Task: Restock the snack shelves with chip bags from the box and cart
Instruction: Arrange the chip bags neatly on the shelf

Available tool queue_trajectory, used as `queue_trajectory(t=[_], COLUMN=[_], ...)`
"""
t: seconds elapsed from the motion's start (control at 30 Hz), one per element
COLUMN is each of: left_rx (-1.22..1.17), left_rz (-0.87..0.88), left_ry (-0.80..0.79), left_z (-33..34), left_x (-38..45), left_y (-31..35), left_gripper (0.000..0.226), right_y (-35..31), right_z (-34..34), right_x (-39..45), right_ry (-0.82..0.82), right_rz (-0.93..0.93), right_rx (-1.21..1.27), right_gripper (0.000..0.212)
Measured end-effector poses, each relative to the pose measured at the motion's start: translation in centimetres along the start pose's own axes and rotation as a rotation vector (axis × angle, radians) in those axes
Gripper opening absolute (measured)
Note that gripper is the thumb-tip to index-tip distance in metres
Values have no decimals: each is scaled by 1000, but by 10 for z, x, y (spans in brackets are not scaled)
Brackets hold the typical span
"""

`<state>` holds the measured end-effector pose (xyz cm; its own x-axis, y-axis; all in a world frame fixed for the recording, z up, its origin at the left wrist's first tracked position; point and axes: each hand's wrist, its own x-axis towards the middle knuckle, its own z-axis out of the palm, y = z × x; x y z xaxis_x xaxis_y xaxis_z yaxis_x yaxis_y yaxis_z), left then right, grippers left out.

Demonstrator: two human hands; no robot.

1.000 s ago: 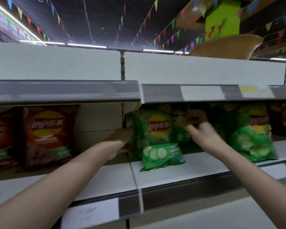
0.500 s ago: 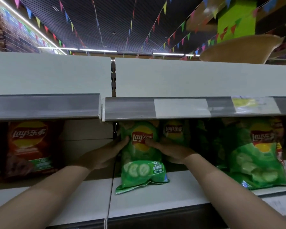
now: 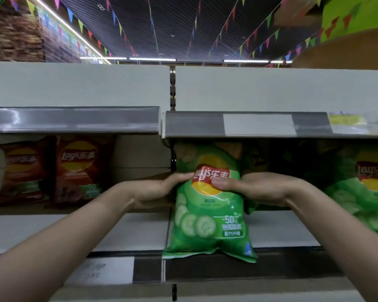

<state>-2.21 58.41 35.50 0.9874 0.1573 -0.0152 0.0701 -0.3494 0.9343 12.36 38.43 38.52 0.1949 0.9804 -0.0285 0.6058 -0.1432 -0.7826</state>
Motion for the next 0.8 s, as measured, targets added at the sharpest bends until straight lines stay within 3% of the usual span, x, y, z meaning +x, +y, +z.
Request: queue_trajectory(t=[0.07, 0.23, 0.37, 0.43, 0.63, 0.8], left_rx=[57, 57, 71, 81, 107, 82], left_rz=[60, 131, 143, 168, 230, 288], left_ry=[-52, -22, 6, 8, -9, 93], left_z=[13, 29, 38, 40, 46, 53], left_x=[-9, -26, -42, -46, -62, -64], left_y=[11, 23, 30, 28, 33, 34], left_gripper=[82, 51, 60, 62, 38, 64], right_y=[-10, -17, -28, -32, -33, -42], right_z=[12, 21, 31, 38, 56, 66], right_x=[-13, -33, -49, -55, -66, -69], right_ry=[-14, -28, -18, -2, 98, 132], right_rz=[-11, -147, -212, -234, -281, -354], right_rx=[-14, 39, 71, 74, 162, 295], right_gripper=[34, 69, 50, 51, 55, 26])
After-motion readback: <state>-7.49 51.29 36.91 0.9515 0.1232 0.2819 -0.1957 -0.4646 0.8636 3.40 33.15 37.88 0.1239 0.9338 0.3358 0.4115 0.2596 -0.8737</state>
